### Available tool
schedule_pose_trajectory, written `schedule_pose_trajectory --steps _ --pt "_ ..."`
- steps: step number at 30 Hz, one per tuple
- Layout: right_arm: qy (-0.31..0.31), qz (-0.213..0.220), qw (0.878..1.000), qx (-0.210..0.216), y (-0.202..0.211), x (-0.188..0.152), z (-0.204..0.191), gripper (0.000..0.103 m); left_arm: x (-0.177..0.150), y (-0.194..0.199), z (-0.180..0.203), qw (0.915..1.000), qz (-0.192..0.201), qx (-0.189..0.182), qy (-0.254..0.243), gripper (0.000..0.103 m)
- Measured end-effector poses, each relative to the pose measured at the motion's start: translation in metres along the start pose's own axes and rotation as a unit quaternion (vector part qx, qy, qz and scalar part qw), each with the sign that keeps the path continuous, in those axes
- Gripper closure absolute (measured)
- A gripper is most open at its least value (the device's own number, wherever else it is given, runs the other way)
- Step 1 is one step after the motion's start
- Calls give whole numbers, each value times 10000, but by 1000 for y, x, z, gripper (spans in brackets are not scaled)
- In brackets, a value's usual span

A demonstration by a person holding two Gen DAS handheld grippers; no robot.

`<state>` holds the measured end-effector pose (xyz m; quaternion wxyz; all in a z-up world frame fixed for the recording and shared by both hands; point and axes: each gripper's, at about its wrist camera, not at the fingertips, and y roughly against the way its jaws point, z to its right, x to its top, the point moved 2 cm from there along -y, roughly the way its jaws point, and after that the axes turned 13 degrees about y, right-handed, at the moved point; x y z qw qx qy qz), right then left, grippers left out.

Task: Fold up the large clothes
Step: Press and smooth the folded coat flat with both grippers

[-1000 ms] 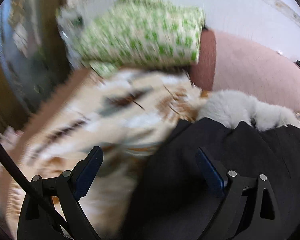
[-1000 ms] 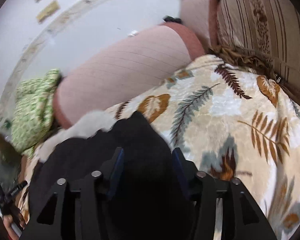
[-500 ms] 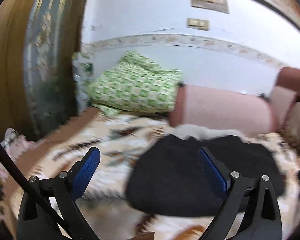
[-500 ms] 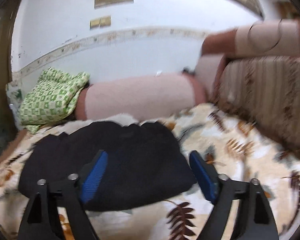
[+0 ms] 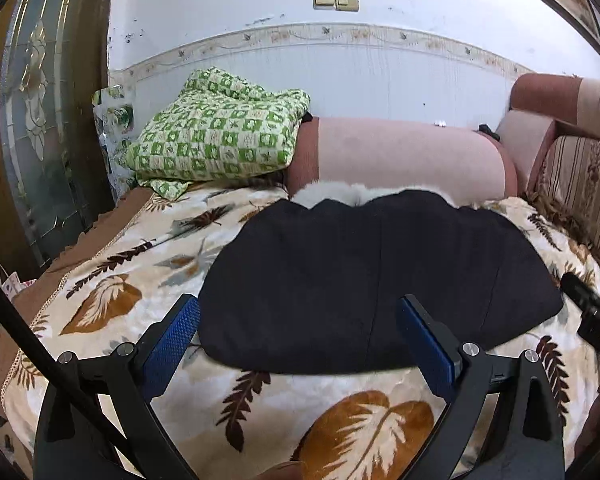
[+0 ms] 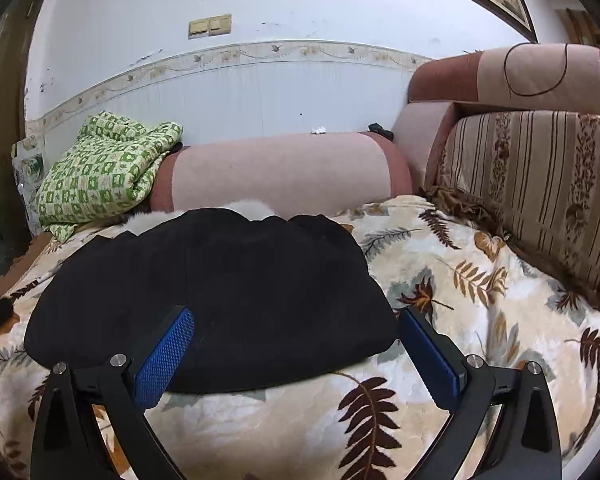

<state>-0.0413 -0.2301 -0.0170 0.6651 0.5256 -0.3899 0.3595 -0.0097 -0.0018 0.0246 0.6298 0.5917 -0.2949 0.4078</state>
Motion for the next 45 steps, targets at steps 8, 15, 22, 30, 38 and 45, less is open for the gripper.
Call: schedule_pose_trajectory --steps 8,15,22,30,38,45 --pt "62 -95 9995 279 -4 -2 -10 0 -11 -20 -3 9991 -405 32 96 5" --pt "613 -49 9976 305 -3 -4 -33 0 -19 -32 -3 9974 -672 263 -23 5" --pt "984 17 9950 178 -1 -5 -43 0 -22 -39 -6 9950 -976 214 63 5" --pt "780 -195 9967 146 -9 -8 -36 0 -23 -41 -8 9935 -1124 55 180 5" --pt "612 -372 9974 114 -14 -11 -31 0 -24 -44 -10 9913 -1273 -100 304 5" --pt "629 -419 9971 99 -15 -13 -32 0 -23 -44 -12 9905 -1321 -141 368 5"
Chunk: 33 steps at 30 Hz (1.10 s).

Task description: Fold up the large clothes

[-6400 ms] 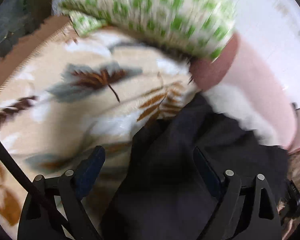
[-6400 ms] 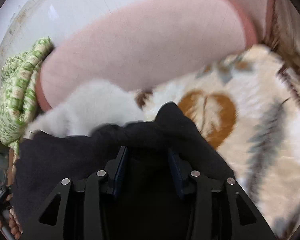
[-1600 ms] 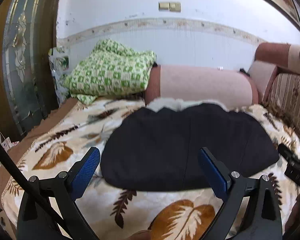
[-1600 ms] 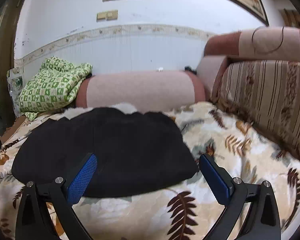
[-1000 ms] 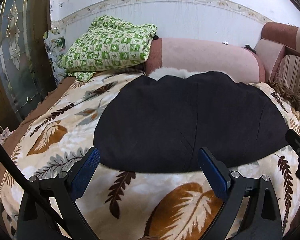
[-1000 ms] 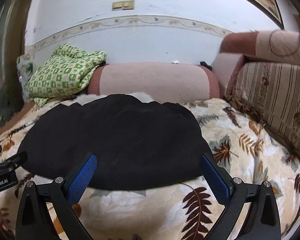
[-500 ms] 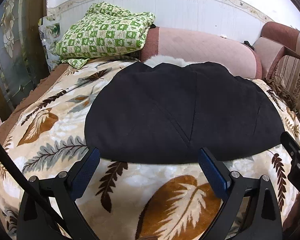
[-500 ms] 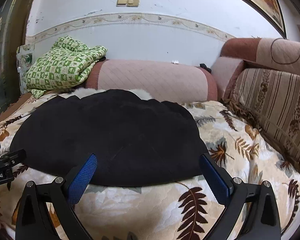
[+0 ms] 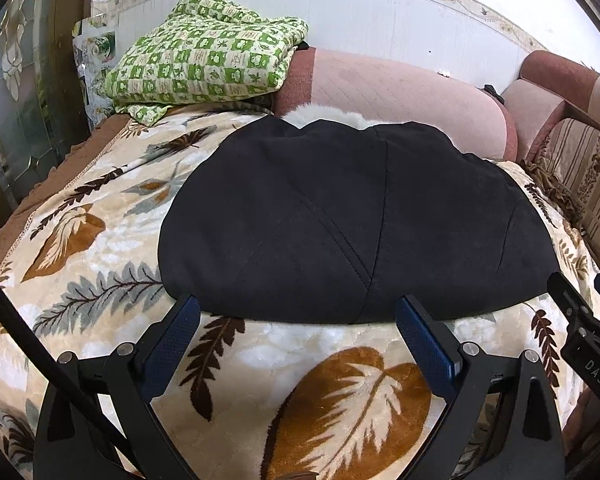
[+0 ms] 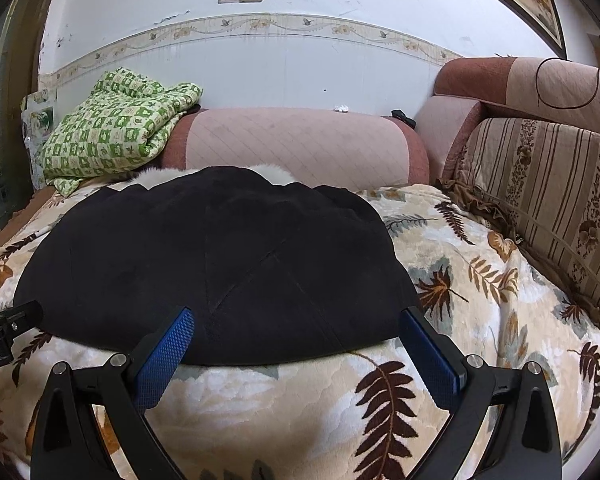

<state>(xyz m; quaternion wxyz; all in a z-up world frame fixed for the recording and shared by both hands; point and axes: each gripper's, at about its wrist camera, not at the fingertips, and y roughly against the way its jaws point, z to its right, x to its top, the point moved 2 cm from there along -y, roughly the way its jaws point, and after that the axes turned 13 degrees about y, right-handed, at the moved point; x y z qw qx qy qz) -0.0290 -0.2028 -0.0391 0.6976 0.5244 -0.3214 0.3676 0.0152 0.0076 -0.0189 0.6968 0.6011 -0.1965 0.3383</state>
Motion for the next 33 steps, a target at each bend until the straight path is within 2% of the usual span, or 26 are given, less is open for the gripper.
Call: schedule_pose_trajectory --steps 23,33 --pt "184 -43 9998 16 0 -2 -9 0 -1 -6 -5 9996 -203 -69 169 5" --pt "199 -61 9998 16 0 -2 -11 0 0 -5 -6 9998 -127 37 154 5"
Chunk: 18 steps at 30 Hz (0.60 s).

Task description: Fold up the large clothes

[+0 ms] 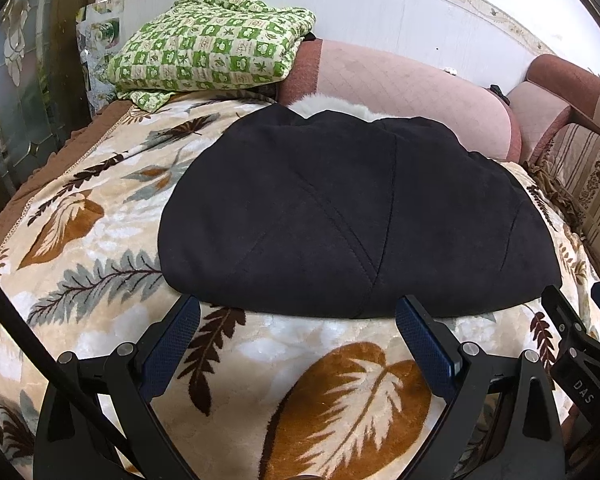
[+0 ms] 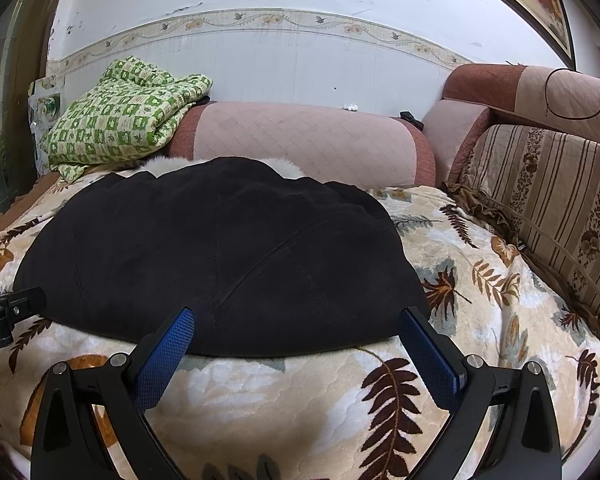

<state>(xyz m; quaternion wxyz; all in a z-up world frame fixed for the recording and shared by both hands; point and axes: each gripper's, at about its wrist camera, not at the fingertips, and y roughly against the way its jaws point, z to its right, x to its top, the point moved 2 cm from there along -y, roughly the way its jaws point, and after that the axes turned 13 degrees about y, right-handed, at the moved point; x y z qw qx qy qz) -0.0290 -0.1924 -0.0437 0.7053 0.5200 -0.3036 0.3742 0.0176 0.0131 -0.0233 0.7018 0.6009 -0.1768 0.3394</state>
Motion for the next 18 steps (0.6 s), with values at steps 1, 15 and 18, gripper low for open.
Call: schedule_pose_trajectory --steps 1,15,18 --pt "6 -6 10000 0 0 0 0 0 0 0 0 10000 20 28 -7 5" --pt "19 -38 10000 -9 -2 -1 0 0 2 2 -2 9999 94 85 -7 5" --pt "25 -50 10000 -39 -4 -2 1 0 3 5 -2 9998 163 90 -31 5"
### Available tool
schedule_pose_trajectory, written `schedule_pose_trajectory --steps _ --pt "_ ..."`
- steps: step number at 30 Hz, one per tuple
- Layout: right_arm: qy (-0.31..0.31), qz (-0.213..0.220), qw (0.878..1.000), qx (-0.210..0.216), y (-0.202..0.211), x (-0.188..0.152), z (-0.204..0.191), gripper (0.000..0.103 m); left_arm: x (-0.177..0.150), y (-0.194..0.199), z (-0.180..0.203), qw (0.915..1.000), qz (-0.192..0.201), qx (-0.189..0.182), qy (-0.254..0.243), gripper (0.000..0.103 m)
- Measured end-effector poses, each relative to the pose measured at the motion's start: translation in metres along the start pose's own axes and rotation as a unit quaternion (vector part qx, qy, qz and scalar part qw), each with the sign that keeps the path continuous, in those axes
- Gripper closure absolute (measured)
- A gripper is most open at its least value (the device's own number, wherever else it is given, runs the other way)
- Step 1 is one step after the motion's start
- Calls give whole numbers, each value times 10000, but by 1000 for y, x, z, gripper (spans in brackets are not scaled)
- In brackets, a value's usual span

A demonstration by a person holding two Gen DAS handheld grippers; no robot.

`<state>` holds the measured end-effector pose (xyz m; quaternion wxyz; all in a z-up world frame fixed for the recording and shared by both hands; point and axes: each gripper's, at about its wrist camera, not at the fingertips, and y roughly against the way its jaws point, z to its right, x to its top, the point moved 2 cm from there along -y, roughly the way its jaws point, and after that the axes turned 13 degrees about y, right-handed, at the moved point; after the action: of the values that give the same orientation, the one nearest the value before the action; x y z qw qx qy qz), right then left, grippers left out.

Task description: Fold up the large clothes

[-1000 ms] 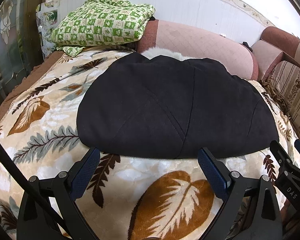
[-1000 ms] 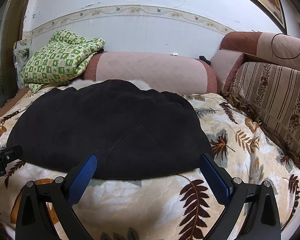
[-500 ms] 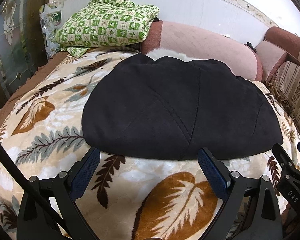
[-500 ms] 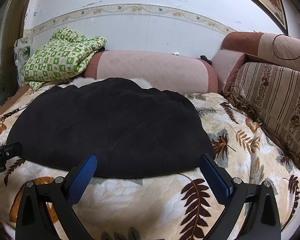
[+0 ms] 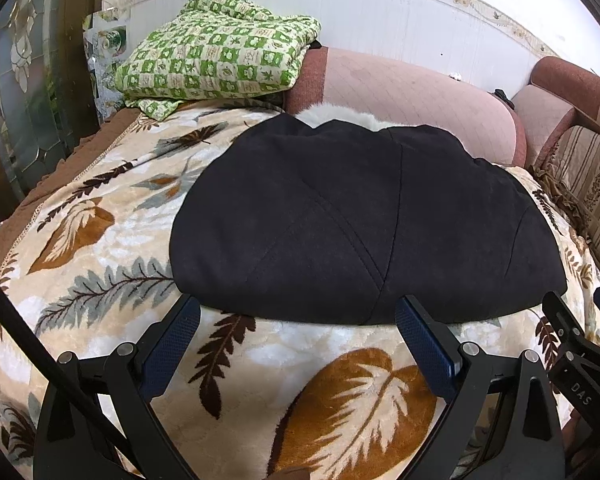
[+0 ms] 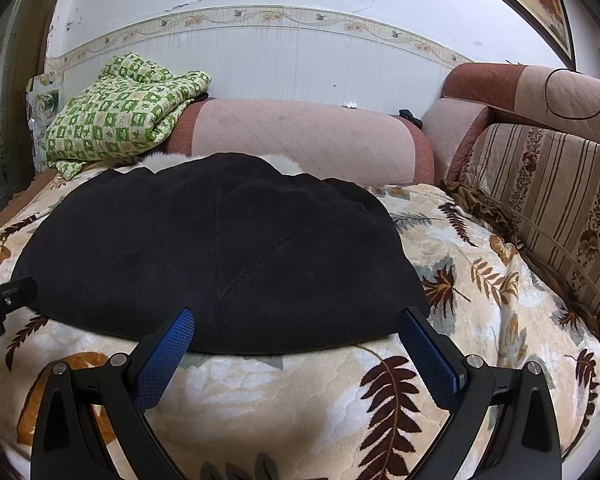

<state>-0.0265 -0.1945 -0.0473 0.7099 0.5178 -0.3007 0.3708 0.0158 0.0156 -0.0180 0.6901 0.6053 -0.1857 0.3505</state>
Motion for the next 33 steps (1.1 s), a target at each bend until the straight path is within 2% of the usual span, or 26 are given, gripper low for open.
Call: schedule_pose_trajectory --steps 6,10,15,20,27,31,33 --pt "-4 -14 9995 -331 0 -5 -2 0 5 14 -2 9996 92 -225 116 5" --pt "-263 92 9992 -281 24 -19 2 0 5 18 -5 9986 -27 -416 332 5" --pt "-356 127 9989 -280 41 -30 9 0 -1 33 1 9991 384 -151 91 5" --pt "-598 234 9976 -240 52 -33 20 0 -10 55 8 9963 817 -204 -153 5" --pt "-361 281 9989 93 57 -11 19 0 -18 62 17 9951 912 -56 -366 5" --pt "-231 327 9992 -66 54 -18 12 0 -21 59 18 9947 924 156 -417 5" --pt "-226 190 9996 -45 47 -25 8 0 -23 54 17 9950 851 231 -460 5"
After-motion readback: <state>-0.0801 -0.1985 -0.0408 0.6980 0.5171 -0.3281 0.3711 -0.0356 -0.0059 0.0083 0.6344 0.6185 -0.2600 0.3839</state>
